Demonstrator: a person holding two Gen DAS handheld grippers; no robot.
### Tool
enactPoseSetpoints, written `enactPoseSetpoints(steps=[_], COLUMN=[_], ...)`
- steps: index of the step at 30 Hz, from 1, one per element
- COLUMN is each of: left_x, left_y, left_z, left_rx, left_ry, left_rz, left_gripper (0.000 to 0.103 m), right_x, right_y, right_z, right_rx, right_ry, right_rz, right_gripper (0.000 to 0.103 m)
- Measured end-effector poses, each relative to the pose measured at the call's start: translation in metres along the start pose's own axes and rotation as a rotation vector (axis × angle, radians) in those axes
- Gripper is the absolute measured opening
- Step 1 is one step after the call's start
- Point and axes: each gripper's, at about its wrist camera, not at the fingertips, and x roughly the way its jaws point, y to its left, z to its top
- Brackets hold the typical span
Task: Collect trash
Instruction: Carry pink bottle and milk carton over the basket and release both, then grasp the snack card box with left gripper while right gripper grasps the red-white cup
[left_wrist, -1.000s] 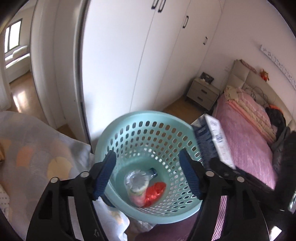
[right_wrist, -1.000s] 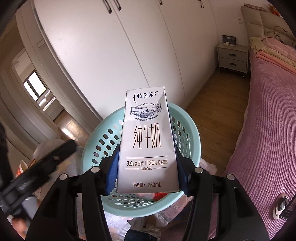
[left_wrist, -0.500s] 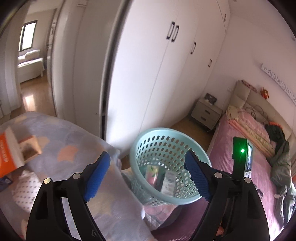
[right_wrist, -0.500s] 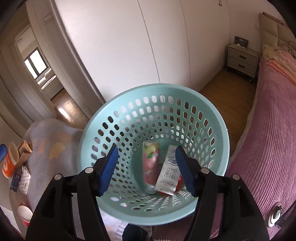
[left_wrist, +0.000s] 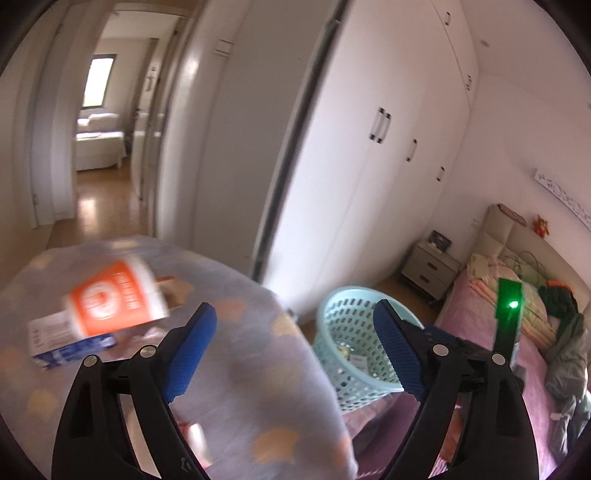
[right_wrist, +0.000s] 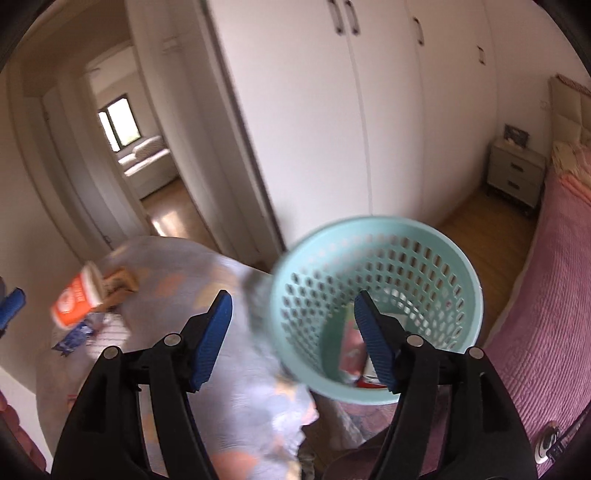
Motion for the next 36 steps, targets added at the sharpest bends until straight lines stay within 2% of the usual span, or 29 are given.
enactPoseSetpoints(steps=[8,12,17,20,22,25,31,34,36], left_x=[-0.054,-0.083,-0.093,-0.088,-0.079,-0.064,-0.03,-0.028,-0.027], left_y=[0.04,0.071,0.098,0.114,0.118,0.116,0.113,0.115,0.114], left_z=[-0.029,-0.045,-0.069,-0.09,-0.104,-0.118,-0.142,-0.144,-0.143], left_rx=[-0.041,-0.092,-0.12,-0.163,-0.19,-0.193,-0.127,-0.118,-0.102], left_ry=[0.001,0.0,0.05,0.12,0.159,0.206,0.331,0.329,0.333], left_rz=[0.15,0.205,0.269,0.285,0.265,0.273,0.374,0.379,0.392], left_gripper=[0.084,0.084,0.085,0.085,0.085,0.084,0.084,0.082,0.073], right_x=[-0.025,-0.023,-0.015,-0.008,-0.003,0.001,0.012,0.016,0.017], right_y=[0.062,0.098,0.139,0.157,0.168,0.18,0.195,0.197,0.198], right_z=[-0.017,-0.034,-0.06,-0.076,-0.085,-0.094,-0.107,-0.111,-0.113], right_rx=[-0.081,-0.144,-0.215,-0.236,-0.257,-0.279,-0.309,-0.311,-0.313], right_ry=[-0.038,-0.008,0.04,0.086,0.109,0.139,0.19,0.209,0.218], right_rz=[0.176,0.272,0.343,0.377,0.382,0.401,0.418,0.413,0.411], right_gripper=[0.066,0.066,0.066,0.066,0.066,0.066,0.066,0.066,0.066])
